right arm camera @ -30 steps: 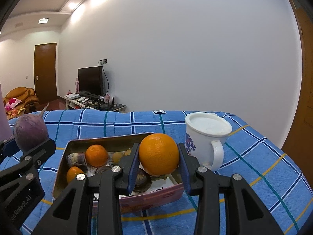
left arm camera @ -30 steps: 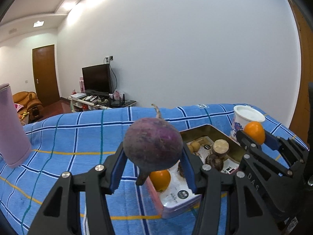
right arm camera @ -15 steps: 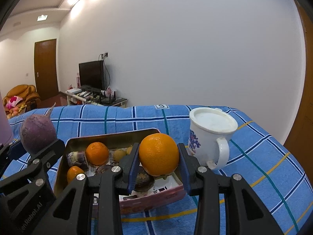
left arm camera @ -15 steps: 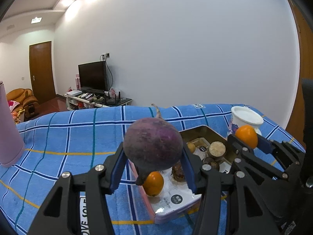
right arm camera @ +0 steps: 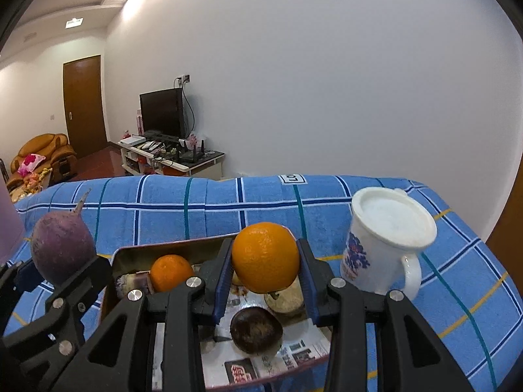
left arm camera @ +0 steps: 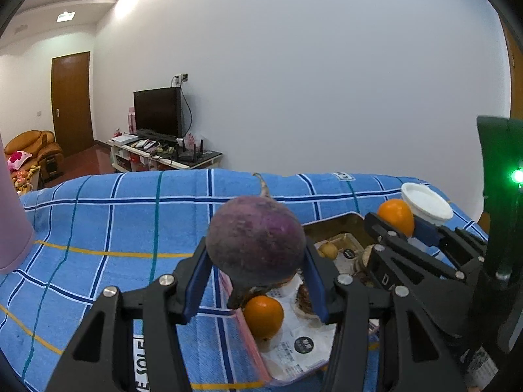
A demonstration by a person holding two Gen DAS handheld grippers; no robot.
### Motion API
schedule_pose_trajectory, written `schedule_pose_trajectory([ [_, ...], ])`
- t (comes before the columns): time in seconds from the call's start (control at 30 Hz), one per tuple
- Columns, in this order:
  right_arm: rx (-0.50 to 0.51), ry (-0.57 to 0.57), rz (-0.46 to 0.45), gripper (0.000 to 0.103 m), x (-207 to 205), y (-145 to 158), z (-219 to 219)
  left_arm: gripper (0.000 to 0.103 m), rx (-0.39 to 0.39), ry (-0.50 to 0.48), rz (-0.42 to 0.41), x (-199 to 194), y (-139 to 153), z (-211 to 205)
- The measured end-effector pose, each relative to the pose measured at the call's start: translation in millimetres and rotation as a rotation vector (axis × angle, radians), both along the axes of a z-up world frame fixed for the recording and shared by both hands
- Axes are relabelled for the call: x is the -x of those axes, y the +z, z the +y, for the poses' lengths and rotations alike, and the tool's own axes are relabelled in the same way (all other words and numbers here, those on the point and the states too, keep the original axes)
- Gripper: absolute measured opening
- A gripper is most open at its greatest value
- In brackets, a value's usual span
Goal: Organize fruits
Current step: 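Lower the orange into the tin with the right tool while the left tool holds the purple fruit above it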
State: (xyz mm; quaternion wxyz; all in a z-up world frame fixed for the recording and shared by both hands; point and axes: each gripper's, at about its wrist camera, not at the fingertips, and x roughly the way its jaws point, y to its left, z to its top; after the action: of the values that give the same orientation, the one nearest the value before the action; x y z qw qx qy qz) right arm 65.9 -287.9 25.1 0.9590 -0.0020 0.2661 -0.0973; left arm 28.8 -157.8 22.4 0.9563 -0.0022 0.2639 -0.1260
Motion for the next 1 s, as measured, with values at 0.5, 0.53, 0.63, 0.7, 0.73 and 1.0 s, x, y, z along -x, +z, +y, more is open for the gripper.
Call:
schedule_pose_trajectory([
  [0.5,0.041,0.029,0.057,0.039,-21.7,-21.3,2.8,0.055,-0.015,0.024,0.043,-21.0,-15.7,-4.4],
  [0.53,0.047,0.032,0.06,0.039,-22.3,-21.9,3.7,0.054,-0.016,0.026,0.046,-22.6,-16.2,-4.3],
  [0.63,0.066,0.041,0.071,0.039,-25.3,-25.1,7.4,0.054,-0.019,0.032,0.056,-27.3,-19.6,-3.9],
  [0.7,0.071,0.048,0.079,0.039,-26.9,-27.2,9.2,0.054,-0.023,0.038,0.063,-29.8,-21.6,-3.6],
  [0.73,0.073,0.051,0.081,0.039,-27.2,-28.2,10.1,0.054,-0.026,0.041,0.067,-31.6,-22.5,-3.6],
  [1.0,0.082,0.085,0.113,0.039,-32.8,-33.8,15.4,0.054,-0.039,0.059,0.105,-40.9,-30.2,-0.5],
])
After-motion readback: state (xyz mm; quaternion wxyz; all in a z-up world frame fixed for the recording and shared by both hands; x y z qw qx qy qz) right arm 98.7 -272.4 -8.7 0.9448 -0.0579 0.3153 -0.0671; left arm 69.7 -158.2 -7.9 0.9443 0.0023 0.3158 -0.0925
